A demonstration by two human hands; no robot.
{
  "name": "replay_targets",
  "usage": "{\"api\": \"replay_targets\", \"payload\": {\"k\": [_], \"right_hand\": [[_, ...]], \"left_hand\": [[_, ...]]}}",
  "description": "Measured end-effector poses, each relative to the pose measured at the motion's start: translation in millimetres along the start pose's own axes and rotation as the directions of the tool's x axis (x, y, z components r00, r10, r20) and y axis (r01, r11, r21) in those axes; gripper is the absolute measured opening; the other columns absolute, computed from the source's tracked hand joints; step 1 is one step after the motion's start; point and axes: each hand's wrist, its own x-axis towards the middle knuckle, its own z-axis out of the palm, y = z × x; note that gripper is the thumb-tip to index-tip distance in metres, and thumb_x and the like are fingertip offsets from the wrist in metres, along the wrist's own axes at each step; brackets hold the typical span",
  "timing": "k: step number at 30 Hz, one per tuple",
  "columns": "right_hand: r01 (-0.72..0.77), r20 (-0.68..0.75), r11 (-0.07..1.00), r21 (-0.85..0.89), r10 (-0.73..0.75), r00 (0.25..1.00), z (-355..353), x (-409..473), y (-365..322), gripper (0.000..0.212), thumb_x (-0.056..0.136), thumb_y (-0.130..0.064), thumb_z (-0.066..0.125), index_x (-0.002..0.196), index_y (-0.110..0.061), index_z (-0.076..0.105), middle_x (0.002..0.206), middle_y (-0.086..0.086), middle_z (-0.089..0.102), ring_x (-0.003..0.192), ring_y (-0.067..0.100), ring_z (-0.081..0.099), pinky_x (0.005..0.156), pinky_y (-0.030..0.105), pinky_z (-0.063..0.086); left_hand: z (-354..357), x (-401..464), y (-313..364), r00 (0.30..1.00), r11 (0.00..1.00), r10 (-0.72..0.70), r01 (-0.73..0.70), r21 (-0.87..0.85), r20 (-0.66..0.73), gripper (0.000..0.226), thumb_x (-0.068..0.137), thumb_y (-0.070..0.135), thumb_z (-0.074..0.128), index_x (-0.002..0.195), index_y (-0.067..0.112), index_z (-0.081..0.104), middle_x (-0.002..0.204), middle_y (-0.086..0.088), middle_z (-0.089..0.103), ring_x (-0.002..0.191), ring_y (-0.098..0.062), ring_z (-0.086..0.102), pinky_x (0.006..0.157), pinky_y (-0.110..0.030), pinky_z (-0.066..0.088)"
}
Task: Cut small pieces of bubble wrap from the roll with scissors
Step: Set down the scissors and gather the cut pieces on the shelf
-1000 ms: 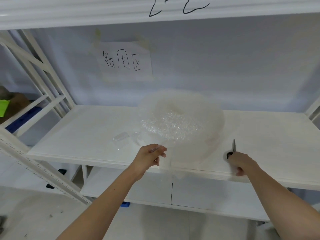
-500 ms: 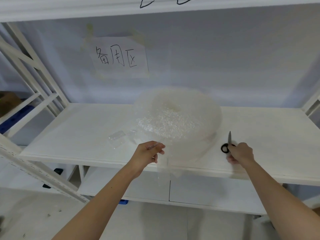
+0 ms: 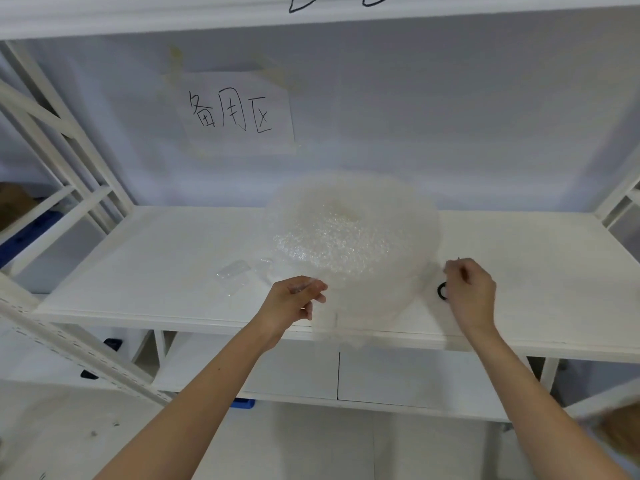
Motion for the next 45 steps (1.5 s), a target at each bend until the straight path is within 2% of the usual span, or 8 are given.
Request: {"api": "replay_targets", "payload": {"k": [5, 11, 15, 18, 23, 31, 41, 45], "right_hand": [[0.121, 0.406, 0.976, 0.183, -0.188, 0.894, 33.4, -55.3, -71.6, 0.016, 0.09, -0.017, 0.06, 0.078, -0.009, 0.066, 0.065, 0.009, 0.062, 0.055, 0.016, 0.056, 0.052, 0.032, 0.05], [0.125, 0.67, 0.988, 0.089, -0.152, 0.726, 70.2, -76.0, -88.5, 0.03, 0.082, -0.051, 0.065, 0.103, -0.03, 0.07, 0.092, -0.014, 0.072, 0.081, 0.003, 0.067, 0.078, 0.029, 0.057], [0.024, 0.708, 0.995, 0.093, -0.083, 0.701, 83.6, -80.0, -92.9, 0.049, 0.079, -0.048, 0.069, 0.121, -0.024, 0.061, 0.089, -0.006, 0.075, 0.079, 0.006, 0.069, 0.08, 0.028, 0.056], [-0.047, 0.744, 0.991, 0.125, -0.063, 0.666, 88.7, -84.5, -97.6, 0.023, 0.088, -0.021, 0.067, 0.11, -0.014, 0.068, 0.083, 0.002, 0.076, 0.072, 0.013, 0.069, 0.075, 0.029, 0.056], [-0.151, 0.705, 0.962, 0.228, -0.056, 0.707, 97.3, -92.5, -106.3, 0.009, 0.09, -0.009, 0.063, 0.093, -0.01, 0.071, 0.076, 0.009, 0.074, 0.064, 0.017, 0.066, 0.071, 0.031, 0.058], [-0.21, 0.651, 0.944, 0.256, -0.007, 0.759, 120.0, -100.1, -114.6, 0.01, 0.09, -0.006, 0.061, 0.097, -0.002, 0.067, 0.074, 0.012, 0.071, 0.062, 0.019, 0.063, 0.066, 0.03, 0.057], [-0.218, 0.641, 0.935, 0.281, -0.014, 0.768, 159.1, -117.1, -132.7, 0.008, 0.089, -0.005, 0.061, 0.095, -0.004, 0.066, 0.069, 0.012, 0.067, 0.06, 0.022, 0.06, 0.065, 0.031, 0.057], [-0.226, 0.643, 0.935, 0.273, -0.003, 0.766, 173.3, -124.7, -139.0, 0.016, 0.089, -0.003, 0.059, 0.1, -0.01, 0.068, 0.072, 0.012, 0.069, 0.061, 0.02, 0.061, 0.065, 0.028, 0.056]], "left_hand": [[-0.1, -0.4, 9.7, 1.0, 1.0, 0.015, -0.015, -0.014, 0.012, 0.019, 0.093, 0.022, 0.063, 0.1, 0.007, 0.073, 0.079, -0.003, 0.069, 0.057, -0.016, 0.048, 0.059, -0.021, 0.048], [-9.5, -3.5, 23.2, 0.996, 0.996, 0.081, -0.08, -0.035, 0.03, 0.02, 0.094, 0.023, 0.063, 0.101, 0.007, 0.073, 0.075, 0.0, 0.066, 0.058, -0.016, 0.048, 0.062, -0.025, 0.047], [-19.3, -6.6, 27.4, 0.994, 0.993, 0.104, -0.103, -0.057, 0.024, 0.021, 0.094, 0.024, 0.063, 0.102, 0.007, 0.073, 0.077, -0.002, 0.066, 0.058, -0.017, 0.048, 0.061, -0.025, 0.048], [-26.3, -9.1, 29.0, 0.993, 0.992, 0.118, -0.118, -0.055, 0.005, 0.022, 0.093, 0.025, 0.064, 0.105, 0.009, 0.072, 0.083, -0.005, 0.067, 0.058, -0.017, 0.049, 0.06, -0.023, 0.049], [-36.6, -13.4, 29.5, 0.995, 0.988, 0.102, -0.1, -0.118, 0.008, 0.033, 0.09, 0.037, 0.066, 0.116, 0.018, 0.068, 0.091, -0.004, 0.068, 0.061, -0.016, 0.051, 0.064, -0.025, 0.05], [-64.8, -20.6, 14.4, 0.999, 0.988, 0.036, -0.031, -0.154, 0.034, 0.025, 0.092, 0.02, 0.066, 0.117, 0.016, 0.067, 0.088, -0.008, 0.07, 0.07, -0.02, 0.062, 0.072, -0.028, 0.055], [-104.7, -26.0, 7.6, 1.0, 0.996, -0.004, 0.007, -0.091, 0.029, 0.03, 0.088, 0.038, 0.068, 0.111, 0.018, 0.069, 0.09, -0.005, 0.075, 0.075, -0.018, 0.067, 0.072, -0.028, 0.055], [-120.3, -25.9, 5.1, 1.0, 0.994, 0.024, -0.024, -0.11, 0.002, 0.023, 0.089, 0.032, 0.069, 0.105, 0.017, 0.072, 0.083, -0.005, 0.073, 0.072, -0.017, 0.064, 0.07, -0.028, 0.054]]}}
